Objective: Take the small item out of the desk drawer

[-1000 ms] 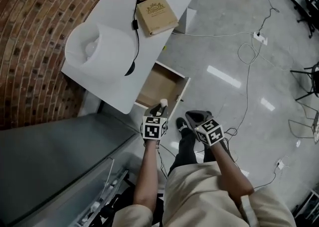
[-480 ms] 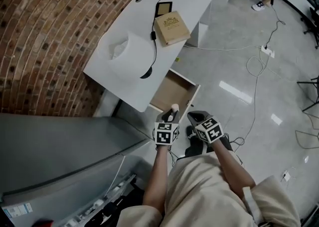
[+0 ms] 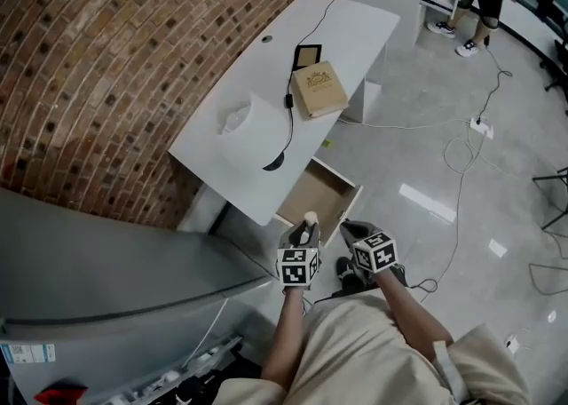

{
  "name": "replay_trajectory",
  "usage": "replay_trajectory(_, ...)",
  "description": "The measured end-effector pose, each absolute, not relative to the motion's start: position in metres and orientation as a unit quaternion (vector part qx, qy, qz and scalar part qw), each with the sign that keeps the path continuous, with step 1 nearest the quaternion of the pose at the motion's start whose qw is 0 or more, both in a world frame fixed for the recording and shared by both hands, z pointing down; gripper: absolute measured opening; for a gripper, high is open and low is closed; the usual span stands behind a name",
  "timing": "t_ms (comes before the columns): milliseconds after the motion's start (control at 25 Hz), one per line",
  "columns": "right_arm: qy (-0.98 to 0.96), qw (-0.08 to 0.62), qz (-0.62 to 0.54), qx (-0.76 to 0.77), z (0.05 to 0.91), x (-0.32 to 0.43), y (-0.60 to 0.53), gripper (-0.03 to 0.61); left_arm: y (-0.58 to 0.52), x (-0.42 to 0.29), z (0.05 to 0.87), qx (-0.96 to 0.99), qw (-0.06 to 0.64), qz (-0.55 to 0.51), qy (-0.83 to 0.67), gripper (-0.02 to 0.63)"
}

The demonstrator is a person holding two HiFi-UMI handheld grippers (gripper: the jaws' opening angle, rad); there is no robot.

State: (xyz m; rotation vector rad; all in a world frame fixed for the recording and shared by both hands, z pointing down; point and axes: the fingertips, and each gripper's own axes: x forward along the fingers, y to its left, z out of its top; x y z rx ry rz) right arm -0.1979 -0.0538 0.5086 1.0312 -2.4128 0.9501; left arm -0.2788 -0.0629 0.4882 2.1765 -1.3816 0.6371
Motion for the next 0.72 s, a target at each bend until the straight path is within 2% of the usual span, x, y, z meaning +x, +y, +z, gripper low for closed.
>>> replay_trajectory(320, -0.867, 0.201, 0.286, 0.354, 0.502, -0.203, -0.062, 0.025, -0.051, -0.278, 0.490, 0.795, 0.264, 0.211, -0.503, 0.115)
replay_trajectory(720, -0.871, 0.205, 0.283, 0.345, 0.502, -0.210, -0.057, 0.025, -0.043, -0.288, 0.500, 0.790, 0.277, 0.203, -0.507, 0.117)
